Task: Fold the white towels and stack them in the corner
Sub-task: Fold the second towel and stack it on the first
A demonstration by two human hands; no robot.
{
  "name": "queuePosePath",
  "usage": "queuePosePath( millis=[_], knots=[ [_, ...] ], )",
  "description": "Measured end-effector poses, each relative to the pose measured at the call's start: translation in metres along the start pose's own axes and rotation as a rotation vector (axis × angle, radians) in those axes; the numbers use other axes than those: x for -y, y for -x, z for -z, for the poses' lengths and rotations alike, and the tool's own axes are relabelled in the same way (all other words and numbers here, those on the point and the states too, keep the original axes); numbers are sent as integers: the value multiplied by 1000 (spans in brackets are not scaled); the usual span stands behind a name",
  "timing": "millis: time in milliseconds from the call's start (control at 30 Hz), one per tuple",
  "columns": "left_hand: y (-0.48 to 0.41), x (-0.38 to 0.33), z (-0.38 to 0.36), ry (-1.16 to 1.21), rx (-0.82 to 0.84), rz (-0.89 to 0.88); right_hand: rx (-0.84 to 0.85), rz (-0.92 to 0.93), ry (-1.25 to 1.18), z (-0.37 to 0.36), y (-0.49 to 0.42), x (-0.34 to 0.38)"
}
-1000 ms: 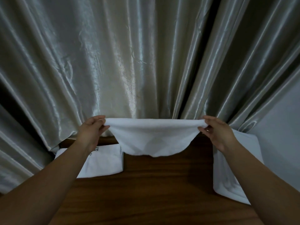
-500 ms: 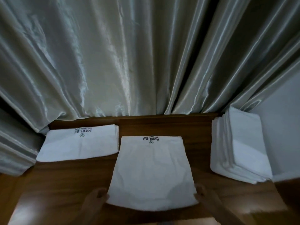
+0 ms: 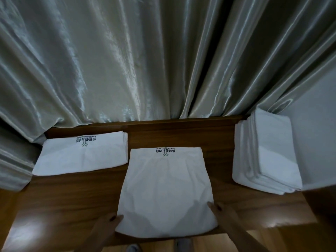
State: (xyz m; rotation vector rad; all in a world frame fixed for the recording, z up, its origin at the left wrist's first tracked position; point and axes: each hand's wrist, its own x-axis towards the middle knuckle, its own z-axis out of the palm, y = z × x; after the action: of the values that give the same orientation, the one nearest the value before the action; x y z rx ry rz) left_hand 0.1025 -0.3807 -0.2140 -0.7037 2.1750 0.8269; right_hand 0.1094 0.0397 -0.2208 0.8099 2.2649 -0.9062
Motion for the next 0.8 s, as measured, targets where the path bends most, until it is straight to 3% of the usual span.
queuePosePath(
  millis=[167, 267, 367, 533, 700, 800],
  knots=[
    [-5, -16, 6, 28, 3, -33, 129, -61, 46, 1, -16, 10],
    [-1, -11, 14, 64, 24, 3, 205, -71, 32, -20, -43, -48],
    [2, 0, 14, 150, 53, 55, 145, -42, -54, -28, -42, -69],
    [28, -20, 31, 335, -33, -28, 87, 5, -174, 27, 31, 17],
    [57, -81, 100, 555, -172, -224, -18, 202, -282, 107, 55, 85],
    [64, -124, 145, 642, -216, -346, -83, 245, -507, 148, 58, 127]
  ],
)
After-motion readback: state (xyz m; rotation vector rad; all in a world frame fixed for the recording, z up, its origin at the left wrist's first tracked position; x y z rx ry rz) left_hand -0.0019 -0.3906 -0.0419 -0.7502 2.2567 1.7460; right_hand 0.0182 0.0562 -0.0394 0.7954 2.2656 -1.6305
